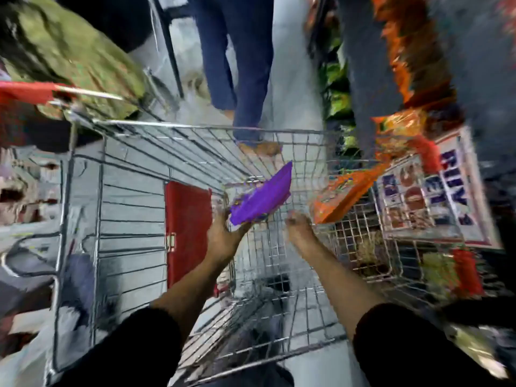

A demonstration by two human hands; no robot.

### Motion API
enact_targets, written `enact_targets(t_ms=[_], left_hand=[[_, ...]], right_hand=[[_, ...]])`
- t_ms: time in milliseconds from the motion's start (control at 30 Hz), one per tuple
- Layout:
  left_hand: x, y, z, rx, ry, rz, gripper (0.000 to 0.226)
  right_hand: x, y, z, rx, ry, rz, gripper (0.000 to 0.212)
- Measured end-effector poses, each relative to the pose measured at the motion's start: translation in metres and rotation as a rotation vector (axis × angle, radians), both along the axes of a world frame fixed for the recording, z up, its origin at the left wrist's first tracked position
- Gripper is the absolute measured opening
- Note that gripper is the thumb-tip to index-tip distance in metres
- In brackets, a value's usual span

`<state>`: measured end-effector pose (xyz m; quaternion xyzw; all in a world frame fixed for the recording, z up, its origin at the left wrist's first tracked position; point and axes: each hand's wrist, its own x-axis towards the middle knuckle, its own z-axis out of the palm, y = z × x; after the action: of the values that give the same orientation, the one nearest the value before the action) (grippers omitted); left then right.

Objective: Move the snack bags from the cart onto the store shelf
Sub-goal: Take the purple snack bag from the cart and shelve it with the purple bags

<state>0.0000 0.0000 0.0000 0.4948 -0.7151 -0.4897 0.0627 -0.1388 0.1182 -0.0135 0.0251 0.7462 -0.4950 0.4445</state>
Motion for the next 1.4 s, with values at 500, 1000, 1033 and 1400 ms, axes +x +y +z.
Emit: enact_targets(t_ms=[500, 1000, 1033, 1400], left_hand=[[0.01, -0.01, -0.05, -0.108, 0.127, 0.082, 0.006], [-0.004, -0.024, 0.061, -0.122, 0.406, 0.122, 0.021], [-0.003, -0.024, 0.075, -0.135, 0.437, 0.113, 0.021], [-0.036, 0.025, 0.291, -0.044, 0.836, -0.195, 0.021]], right_hand=[[-0.032, -0.047, -0.055, -0.083, -0.007, -0.316, 0.04], [0.018, 0.011, 0.03, -0.143, 0.159, -0.229, 0.023], [0.02, 0.016, 0.045, -0.167, 0.175, -0.224, 0.024], [0.034, 0.128, 0.28, -0.412, 0.467, -0.294, 0.011]])
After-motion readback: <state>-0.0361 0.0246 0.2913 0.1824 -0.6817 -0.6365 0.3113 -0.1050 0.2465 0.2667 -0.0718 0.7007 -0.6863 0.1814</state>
